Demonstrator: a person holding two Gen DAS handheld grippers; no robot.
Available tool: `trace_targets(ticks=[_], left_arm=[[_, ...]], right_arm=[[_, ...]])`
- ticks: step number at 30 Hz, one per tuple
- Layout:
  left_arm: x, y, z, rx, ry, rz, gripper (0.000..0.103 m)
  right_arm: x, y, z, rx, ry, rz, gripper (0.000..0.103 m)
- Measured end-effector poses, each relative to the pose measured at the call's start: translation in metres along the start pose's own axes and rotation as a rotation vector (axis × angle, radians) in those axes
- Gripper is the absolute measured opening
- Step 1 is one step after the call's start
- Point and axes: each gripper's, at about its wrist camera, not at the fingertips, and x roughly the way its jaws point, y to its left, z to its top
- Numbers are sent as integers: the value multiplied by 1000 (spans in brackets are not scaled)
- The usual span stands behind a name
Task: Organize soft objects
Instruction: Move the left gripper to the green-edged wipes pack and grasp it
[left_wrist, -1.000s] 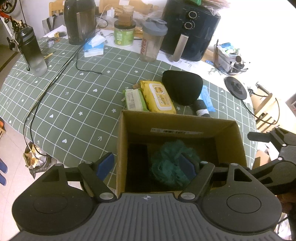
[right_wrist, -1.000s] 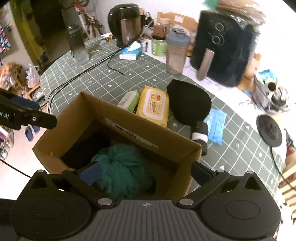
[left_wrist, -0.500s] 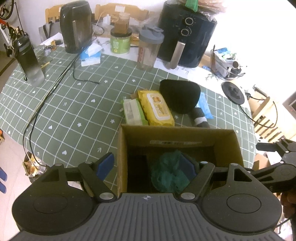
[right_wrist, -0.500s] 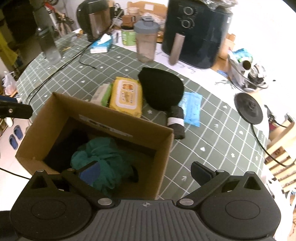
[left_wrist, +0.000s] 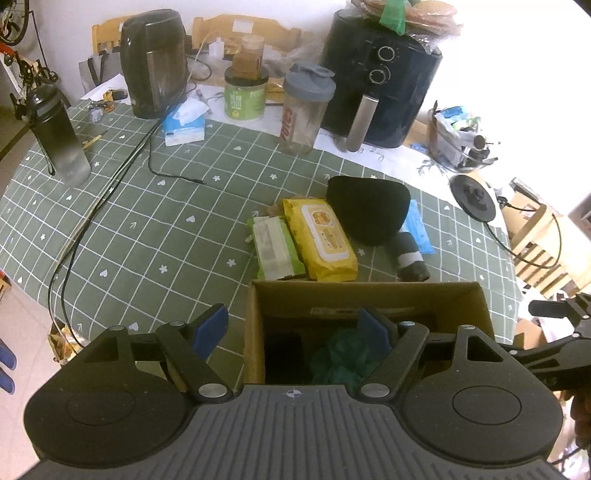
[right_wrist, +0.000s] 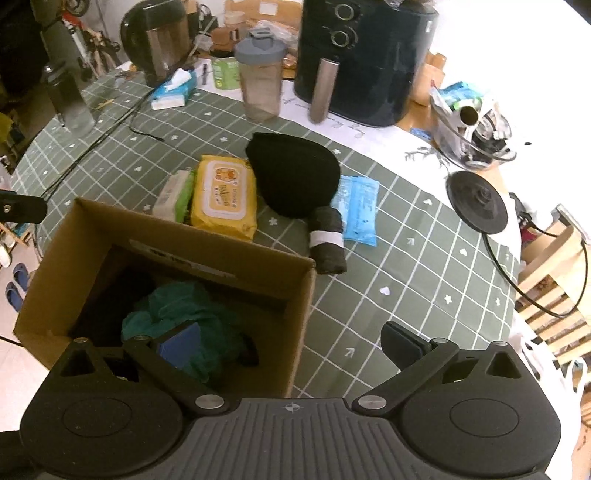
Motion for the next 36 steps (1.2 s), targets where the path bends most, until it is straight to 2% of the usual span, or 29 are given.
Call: trace_targets(ticks=[15,24,29,36], left_arm=[[15,5,18,51,1,-6,77],[30,1,44,93,14,57,77],[39,1,58,116,13,47,77],[70,16,75,102,68,37,77]], right_arm=[[5,-30,19,104,-1,-44,103],[16,-49,31,164,15,-66,103],[21,-58,36,198,21,-78,103],[29,-67,40,239,37,-95,103]])
